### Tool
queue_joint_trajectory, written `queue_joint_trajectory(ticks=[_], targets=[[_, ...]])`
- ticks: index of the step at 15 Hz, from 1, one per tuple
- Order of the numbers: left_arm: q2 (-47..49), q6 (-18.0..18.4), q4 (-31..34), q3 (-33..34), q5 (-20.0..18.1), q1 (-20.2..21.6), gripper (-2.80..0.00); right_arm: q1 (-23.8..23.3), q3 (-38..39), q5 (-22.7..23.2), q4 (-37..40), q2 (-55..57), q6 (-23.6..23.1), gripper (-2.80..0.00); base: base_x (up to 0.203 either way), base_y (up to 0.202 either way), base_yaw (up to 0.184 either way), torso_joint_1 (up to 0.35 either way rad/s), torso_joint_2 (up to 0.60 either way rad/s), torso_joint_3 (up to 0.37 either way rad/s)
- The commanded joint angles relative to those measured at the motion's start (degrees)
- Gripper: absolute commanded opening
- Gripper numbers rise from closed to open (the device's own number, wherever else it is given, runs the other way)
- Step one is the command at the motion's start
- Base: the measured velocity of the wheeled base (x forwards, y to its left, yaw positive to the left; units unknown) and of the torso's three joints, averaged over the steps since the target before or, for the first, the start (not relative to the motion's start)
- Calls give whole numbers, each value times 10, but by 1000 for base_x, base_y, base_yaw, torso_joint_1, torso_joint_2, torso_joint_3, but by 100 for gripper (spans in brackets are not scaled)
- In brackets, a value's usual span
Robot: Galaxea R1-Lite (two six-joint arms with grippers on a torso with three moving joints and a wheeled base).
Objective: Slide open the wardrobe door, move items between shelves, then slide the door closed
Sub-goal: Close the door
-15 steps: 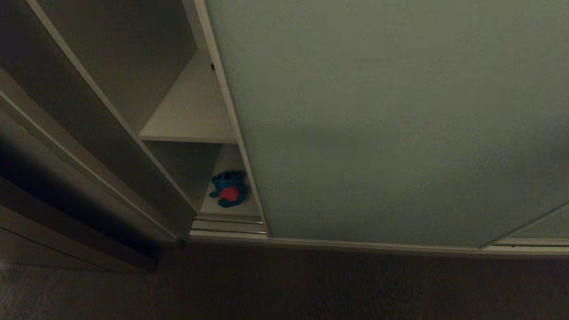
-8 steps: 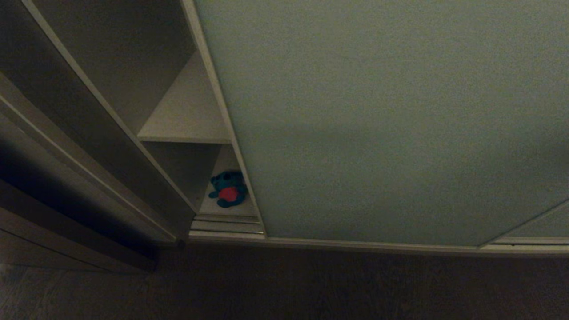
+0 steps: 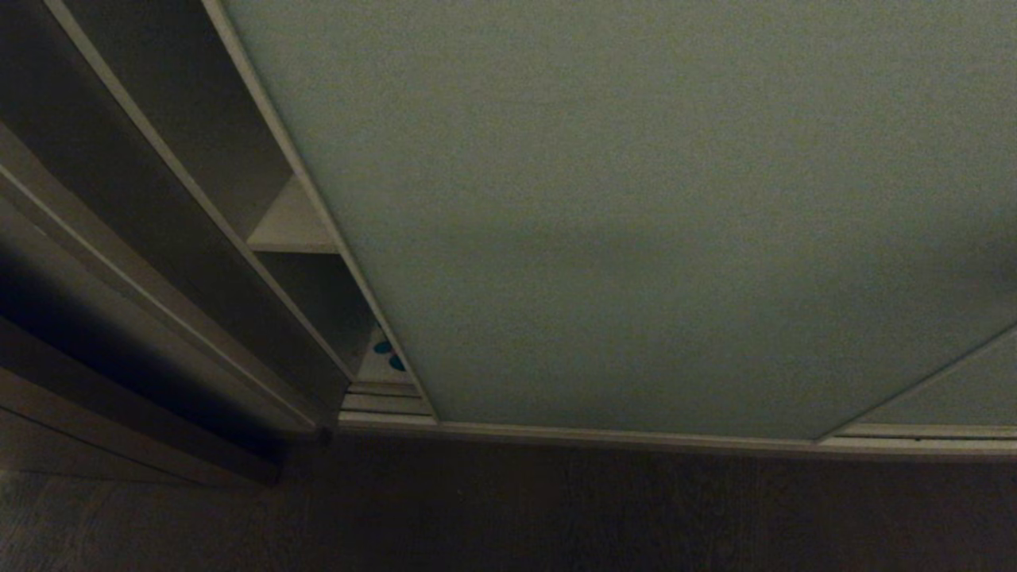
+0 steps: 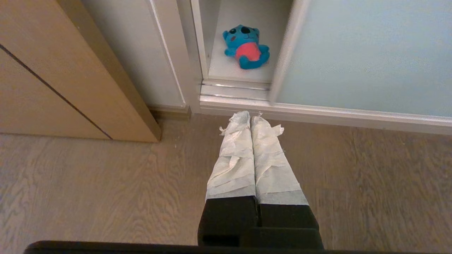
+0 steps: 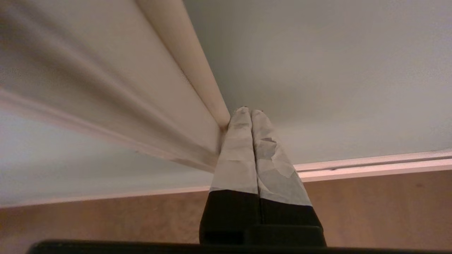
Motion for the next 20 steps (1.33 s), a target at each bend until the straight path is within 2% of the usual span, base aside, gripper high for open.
queue_joint_trajectory(ticks=[1, 6, 10, 12, 17, 20], targets=[[1, 0, 0, 0, 0, 0, -280, 14, 44, 5, 2, -53, -3, -280, 0, 0, 0, 0, 0, 0], [1, 0, 0, 0, 0, 0, -280, 50, 133, 6, 2, -117, -4, -280, 0, 0, 0, 0, 0, 0], [1, 0, 0, 0, 0, 0, -280, 58, 166, 9, 2, -140, -5, -280, 0, 0, 0, 0, 0, 0], [1, 0, 0, 0, 0, 0, -280, 62, 172, 9, 3, -151, -5, -280, 0, 0, 0, 0, 0, 0], [0, 0, 0, 0, 0, 0, -280, 136, 186, 0, 4, -177, -2, -280, 0, 0, 0, 0, 0, 0], [1, 0, 0, 0, 0, 0, -280, 152, 186, -11, 2, -167, 0, -280, 0, 0, 0, 0, 0, 0]])
